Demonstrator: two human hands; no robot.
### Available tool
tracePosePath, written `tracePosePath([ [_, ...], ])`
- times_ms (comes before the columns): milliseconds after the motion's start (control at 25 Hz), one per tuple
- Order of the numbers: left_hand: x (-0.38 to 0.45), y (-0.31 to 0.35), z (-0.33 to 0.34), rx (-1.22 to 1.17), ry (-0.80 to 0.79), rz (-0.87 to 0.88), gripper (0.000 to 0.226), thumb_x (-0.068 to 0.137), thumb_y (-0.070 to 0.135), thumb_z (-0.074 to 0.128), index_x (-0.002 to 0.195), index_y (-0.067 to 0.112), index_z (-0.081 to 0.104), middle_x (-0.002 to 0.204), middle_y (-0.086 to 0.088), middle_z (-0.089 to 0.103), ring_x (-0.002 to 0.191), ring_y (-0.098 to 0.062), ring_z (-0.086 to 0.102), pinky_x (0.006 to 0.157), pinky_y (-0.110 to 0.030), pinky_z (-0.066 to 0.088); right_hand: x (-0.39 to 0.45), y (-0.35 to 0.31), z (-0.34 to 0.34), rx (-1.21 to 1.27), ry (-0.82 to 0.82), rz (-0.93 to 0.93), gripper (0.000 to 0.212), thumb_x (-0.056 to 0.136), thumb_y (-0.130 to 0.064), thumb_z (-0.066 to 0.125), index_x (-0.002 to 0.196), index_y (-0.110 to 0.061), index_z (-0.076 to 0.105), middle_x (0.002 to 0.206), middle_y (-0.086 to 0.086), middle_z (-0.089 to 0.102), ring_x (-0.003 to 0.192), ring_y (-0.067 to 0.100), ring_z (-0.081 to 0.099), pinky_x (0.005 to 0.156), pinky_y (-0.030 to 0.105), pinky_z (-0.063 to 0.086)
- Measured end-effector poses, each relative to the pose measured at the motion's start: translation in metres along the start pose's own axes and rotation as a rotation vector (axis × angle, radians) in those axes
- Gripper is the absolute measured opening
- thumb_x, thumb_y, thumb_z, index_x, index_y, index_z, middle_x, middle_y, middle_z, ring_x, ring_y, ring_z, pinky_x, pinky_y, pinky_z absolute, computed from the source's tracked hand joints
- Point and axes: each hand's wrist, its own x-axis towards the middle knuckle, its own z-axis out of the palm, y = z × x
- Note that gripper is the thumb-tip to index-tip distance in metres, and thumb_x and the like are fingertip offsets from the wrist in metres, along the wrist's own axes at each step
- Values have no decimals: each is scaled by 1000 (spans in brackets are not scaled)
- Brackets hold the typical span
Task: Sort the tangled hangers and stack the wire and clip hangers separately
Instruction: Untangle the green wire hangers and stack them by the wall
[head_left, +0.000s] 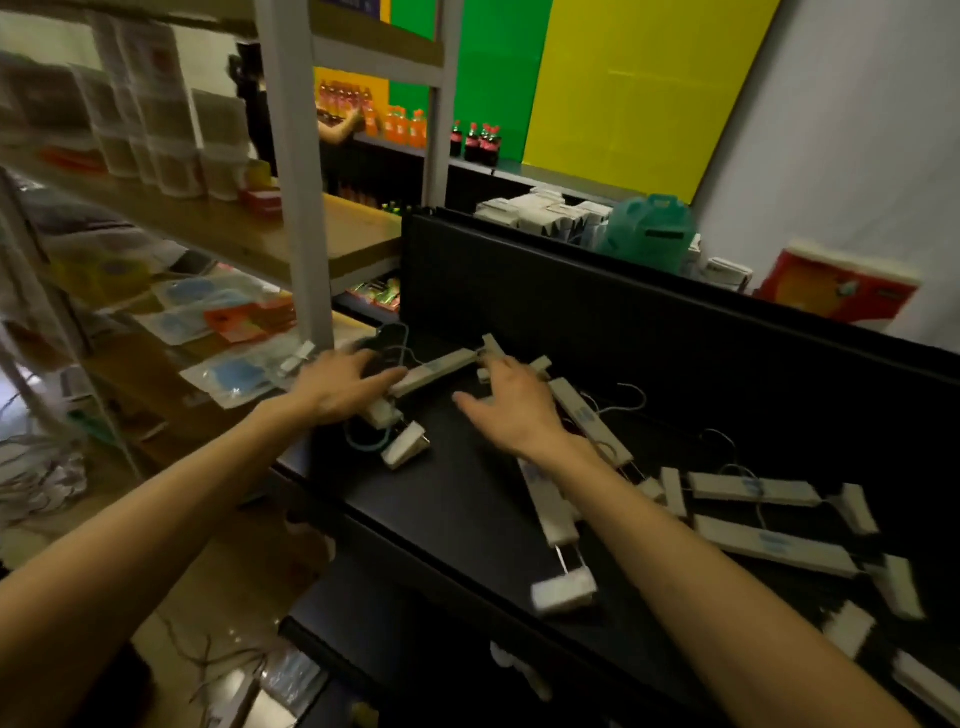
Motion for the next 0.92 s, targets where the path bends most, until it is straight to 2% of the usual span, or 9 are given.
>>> tracePosePath([
  [80,8,-13,-8,-180,-107,-13,77,88,81,37,139,25,53,132,0,58,119,-26,56,99,-39,46,21,-22,15,-18,-121,-10,68,93,-50,60,151,-20,41,152,7,45,140,28,41,112,46,39],
  [160,20,-26,-14,-259,-49,33,56,96,69,40,123,24,61,114,-1,63,105,-26,61,90,-37,48,37,-33,30,-22,-177,-14,61,94,-46,59,149,-25,43,150,5,46,138,27,43,111,46,41],
  [280,36,-41,-16,-122,112,163,28,99,33,52,116,20,69,109,-5,71,100,-27,67,80,-36,52,42,-43,45,56,-24,128,43,97,-46,52,133,-23,60,134,2,58,122,21,56,97,40,49],
  [360,44,-49,-18,-42,59,225,31,91,22,59,121,24,68,114,-2,72,102,-23,68,83,-38,56,43,-55,50,100,126,325,49,91,-64,53,110,-21,65,107,-2,66,98,18,63,78,36,51],
  [440,50,-51,-17,-49,16,258,38,85,23,66,123,24,65,118,-2,68,105,-22,66,86,-41,57,51,-67,52,157,123,483,59,81,-74,60,102,-19,61,93,-1,66,87,20,64,67,33,47],
  [560,48,-51,-10,-232,105,206,52,79,23,73,129,24,58,125,-2,58,111,-23,62,93,-44,54,66,-74,53,354,58,628,57,76,-57,77,108,-15,55,97,2,64,93,21,64,72,34,50],
  [680,42,-44,1,-365,166,180,58,78,23,76,132,22,55,129,-3,57,108,-23,62,92,-46,55,63,-75,51,664,87,728,55,80,-36,80,119,-12,49,109,5,61,100,21,61,80,34,52],
  [800,39,-31,2,-439,194,186,60,79,19,74,135,21,53,128,-1,61,107,-22,64,89,-46,57,47,-69,42,785,111,598,45,90,-23,73,130,-8,58,111,8,69,85,12,66,61,19,52],
  [920,43,-19,-5,-479,223,240,50,84,18,65,133,25,56,122,5,68,102,-16,66,85,-43,57,29,-60,22,815,121,479,36,94,-20,68,128,-9,63,113,9,72,82,7,70,58,12,52],
])
